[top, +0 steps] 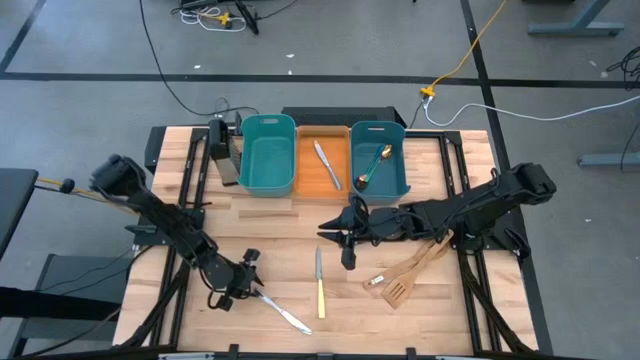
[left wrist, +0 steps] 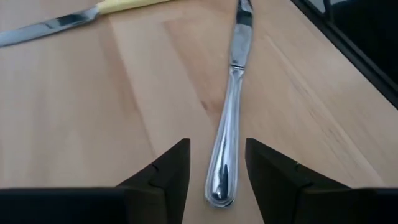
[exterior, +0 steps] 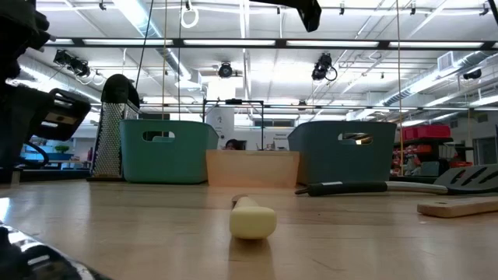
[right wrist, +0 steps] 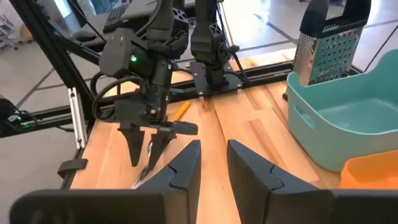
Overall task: Pick & Place Kitchen Items
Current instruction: Put the silver knife into the orange bin
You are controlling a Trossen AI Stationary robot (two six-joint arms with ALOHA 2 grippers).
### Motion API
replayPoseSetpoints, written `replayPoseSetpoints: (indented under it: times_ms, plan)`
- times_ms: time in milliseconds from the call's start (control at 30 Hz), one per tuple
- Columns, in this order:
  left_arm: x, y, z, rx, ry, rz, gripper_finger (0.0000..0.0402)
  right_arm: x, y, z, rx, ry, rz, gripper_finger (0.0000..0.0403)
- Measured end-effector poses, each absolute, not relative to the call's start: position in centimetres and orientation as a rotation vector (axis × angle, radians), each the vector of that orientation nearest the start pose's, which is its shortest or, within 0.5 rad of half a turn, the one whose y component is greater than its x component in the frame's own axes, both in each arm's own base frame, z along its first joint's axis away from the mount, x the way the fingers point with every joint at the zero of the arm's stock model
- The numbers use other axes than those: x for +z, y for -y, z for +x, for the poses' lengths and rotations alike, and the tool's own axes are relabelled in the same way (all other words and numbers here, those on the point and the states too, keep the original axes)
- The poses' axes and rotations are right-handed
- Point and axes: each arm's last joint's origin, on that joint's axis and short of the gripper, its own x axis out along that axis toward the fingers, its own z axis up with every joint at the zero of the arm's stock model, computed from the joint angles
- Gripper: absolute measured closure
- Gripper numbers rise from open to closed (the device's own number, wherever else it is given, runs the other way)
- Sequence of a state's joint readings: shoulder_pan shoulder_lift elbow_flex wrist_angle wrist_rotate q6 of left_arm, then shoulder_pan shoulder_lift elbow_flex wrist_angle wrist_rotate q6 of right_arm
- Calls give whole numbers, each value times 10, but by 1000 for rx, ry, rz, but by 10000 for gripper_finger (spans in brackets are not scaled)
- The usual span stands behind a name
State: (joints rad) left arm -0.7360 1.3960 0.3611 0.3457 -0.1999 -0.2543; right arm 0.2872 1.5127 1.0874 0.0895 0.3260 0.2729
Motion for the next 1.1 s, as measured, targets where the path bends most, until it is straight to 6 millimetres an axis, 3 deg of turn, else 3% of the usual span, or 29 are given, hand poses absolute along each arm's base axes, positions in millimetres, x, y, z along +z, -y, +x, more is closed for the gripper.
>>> replayPoseSetpoints:
  times_ms: [567, 1100]
  plan:
    - [98, 160, 166, -409, -714, 161, 238, 258, -105, 344, -80, -377, 227, 314]
    - [84, 163, 170, -388, -716, 166, 239, 251, -133, 340, -18, -388, 287, 314]
